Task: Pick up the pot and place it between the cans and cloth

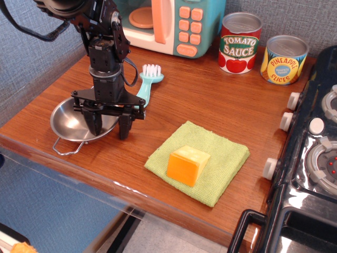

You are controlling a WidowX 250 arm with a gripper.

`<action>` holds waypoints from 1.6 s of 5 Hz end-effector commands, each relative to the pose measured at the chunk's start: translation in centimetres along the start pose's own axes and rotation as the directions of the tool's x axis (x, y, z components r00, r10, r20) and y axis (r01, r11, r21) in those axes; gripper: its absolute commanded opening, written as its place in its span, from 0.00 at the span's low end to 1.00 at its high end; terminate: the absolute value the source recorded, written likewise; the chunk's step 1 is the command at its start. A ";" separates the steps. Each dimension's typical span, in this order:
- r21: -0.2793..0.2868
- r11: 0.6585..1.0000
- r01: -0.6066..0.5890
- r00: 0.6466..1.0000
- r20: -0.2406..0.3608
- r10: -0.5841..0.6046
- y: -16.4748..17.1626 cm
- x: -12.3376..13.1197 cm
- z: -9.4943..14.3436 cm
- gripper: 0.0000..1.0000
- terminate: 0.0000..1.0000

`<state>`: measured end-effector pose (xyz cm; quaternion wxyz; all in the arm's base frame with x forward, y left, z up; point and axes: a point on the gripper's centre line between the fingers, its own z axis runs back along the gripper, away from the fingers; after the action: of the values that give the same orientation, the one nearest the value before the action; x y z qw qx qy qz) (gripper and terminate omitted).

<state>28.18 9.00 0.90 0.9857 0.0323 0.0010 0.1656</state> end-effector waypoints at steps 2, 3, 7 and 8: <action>-0.119 0.993 -0.002 0.995 0.097 0.014 0.0 -0.3 3.6 0.00 0.00; -0.120 0.993 -0.004 0.973 0.227 0.031 -0.1 -1.2 7.5 0.00 0.00; -0.115 0.966 0.232 0.953 0.224 -0.202 -15.5 4.1 9.4 0.00 0.00; -0.111 0.960 0.259 0.949 0.216 -0.231 -18.5 5.3 8.5 0.00 0.00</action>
<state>39.40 -7.27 5.92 0.9966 -0.0144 -0.0730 0.0364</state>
